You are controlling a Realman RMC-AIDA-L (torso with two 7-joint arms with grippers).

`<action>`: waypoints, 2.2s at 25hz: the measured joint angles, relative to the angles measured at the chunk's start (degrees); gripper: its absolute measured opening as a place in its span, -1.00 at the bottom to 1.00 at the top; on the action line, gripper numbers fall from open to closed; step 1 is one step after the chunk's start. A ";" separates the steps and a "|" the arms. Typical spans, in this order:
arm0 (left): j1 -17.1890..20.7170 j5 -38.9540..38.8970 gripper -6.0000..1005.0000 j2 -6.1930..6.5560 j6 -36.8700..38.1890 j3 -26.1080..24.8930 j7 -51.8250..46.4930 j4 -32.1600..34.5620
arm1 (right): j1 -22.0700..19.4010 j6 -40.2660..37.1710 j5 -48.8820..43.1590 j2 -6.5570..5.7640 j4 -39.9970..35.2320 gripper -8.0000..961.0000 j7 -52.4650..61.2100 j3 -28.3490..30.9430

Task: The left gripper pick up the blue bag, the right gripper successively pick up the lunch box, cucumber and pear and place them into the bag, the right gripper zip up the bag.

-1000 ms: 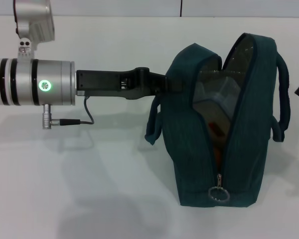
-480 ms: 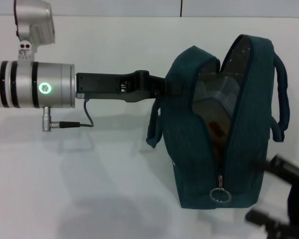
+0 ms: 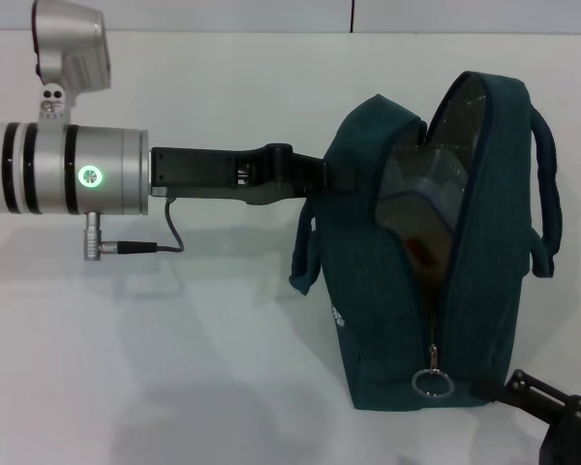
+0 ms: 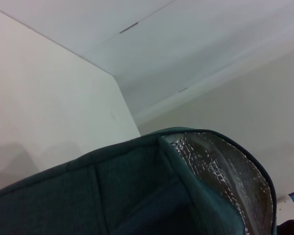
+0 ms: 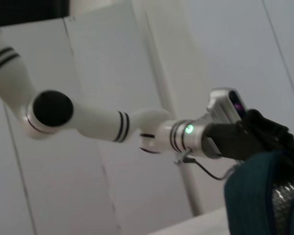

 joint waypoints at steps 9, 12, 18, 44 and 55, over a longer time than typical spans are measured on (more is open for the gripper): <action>-0.30 0.00 -0.89 0.00 -0.11 0.23 0.12 0.00 | 0.77 5.92 -0.18 0.50 0.77 0.82 -0.63 -0.35; -0.19 0.00 -0.89 0.00 -0.12 0.22 0.17 0.00 | 1.51 6.63 -0.23 0.53 0.79 0.82 -0.38 -0.72; -0.14 -0.15 -0.89 0.00 -0.04 0.21 0.20 0.00 | 2.84 7.33 -0.22 0.79 0.56 0.82 0.96 -2.56; 0.00 -0.60 -0.89 0.00 -0.02 0.37 0.40 0.00 | 4.68 8.22 1.67 1.28 -0.72 0.82 4.77 -2.71; 0.02 -0.60 -0.89 0.00 -0.08 0.35 0.40 0.00 | 5.50 9.02 1.66 1.40 -2.77 0.80 6.28 -4.37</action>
